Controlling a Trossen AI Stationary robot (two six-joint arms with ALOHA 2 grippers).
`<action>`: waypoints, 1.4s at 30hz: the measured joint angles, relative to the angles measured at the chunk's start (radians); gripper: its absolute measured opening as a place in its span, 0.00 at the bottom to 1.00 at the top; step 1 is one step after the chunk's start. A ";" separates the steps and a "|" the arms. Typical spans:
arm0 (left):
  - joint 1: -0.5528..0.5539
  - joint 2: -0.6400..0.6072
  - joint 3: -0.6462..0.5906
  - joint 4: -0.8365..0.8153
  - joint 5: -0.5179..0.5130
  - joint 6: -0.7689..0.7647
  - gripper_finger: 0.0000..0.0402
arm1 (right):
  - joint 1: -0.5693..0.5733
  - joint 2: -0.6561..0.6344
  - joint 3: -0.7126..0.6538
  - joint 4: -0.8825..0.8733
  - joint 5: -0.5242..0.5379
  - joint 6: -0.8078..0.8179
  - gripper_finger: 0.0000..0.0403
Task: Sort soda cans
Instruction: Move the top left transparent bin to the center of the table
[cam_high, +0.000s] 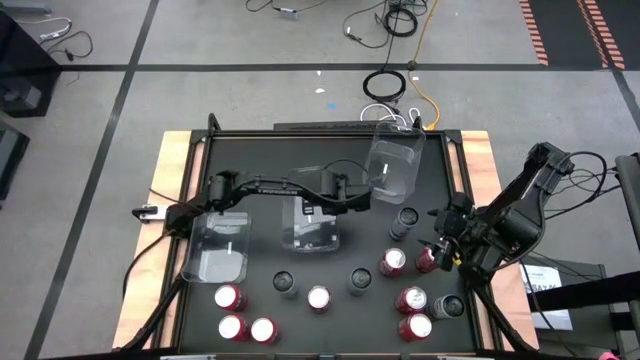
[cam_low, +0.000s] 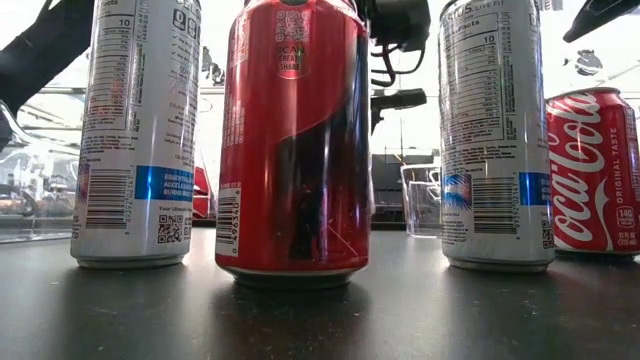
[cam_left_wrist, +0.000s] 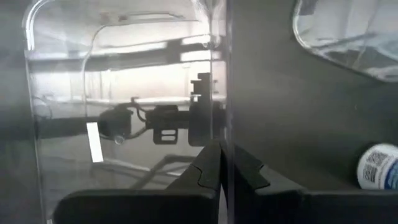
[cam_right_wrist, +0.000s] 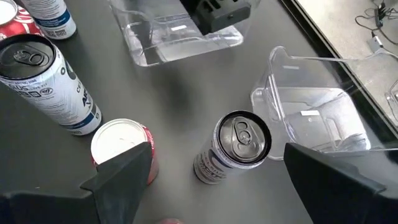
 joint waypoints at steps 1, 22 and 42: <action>-0.003 0.000 0.000 -0.003 0.000 0.001 0.05 | 0.000 0.000 0.000 -0.001 0.000 0.000 0.89; -0.016 0.000 0.000 0.041 -0.025 -0.022 0.06 | 0.000 0.000 0.000 -0.035 0.004 -0.053 0.89; -0.018 0.000 -0.001 0.058 -0.023 -0.027 0.10 | 0.000 0.000 0.000 -0.041 0.004 -0.057 0.89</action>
